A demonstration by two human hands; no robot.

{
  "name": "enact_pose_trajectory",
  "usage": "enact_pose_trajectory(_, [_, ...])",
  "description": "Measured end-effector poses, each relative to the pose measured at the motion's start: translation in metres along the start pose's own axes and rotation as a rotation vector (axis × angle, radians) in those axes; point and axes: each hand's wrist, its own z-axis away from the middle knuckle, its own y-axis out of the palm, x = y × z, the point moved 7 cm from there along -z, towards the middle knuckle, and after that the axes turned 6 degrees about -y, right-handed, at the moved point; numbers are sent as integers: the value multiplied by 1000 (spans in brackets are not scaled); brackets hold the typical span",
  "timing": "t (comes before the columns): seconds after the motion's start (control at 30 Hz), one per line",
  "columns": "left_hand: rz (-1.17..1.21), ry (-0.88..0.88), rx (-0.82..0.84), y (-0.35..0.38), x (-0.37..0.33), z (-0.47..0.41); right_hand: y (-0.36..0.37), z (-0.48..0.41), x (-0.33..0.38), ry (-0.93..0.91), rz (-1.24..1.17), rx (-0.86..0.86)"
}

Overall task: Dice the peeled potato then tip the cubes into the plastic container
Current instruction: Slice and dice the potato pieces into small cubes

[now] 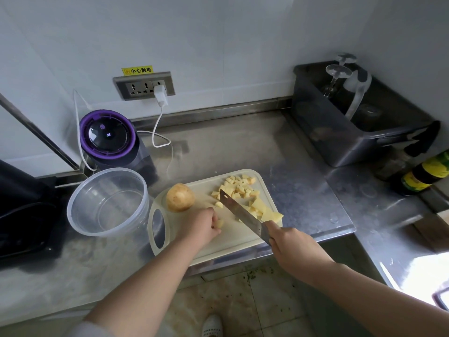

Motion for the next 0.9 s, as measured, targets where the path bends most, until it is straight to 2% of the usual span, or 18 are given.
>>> enact_pose_trajectory(0.1, [92, -87, -74, 4, 8, 7, 7, 0, 10, 1, -2, 41])
enact_pose_trajectory(0.23, [162, -113, -113, 6, 16, 14, 17, 2, 23, -5, -16, 76])
enact_pose_trajectory(0.63, [141, -110, -215, 2, 16, 18, 29, 2, 41, -24, -6, 115])
enact_pose_trajectory(0.9, [126, -129, -198, 4, 16, 17, 29, 1, 48, -31, 10, 109])
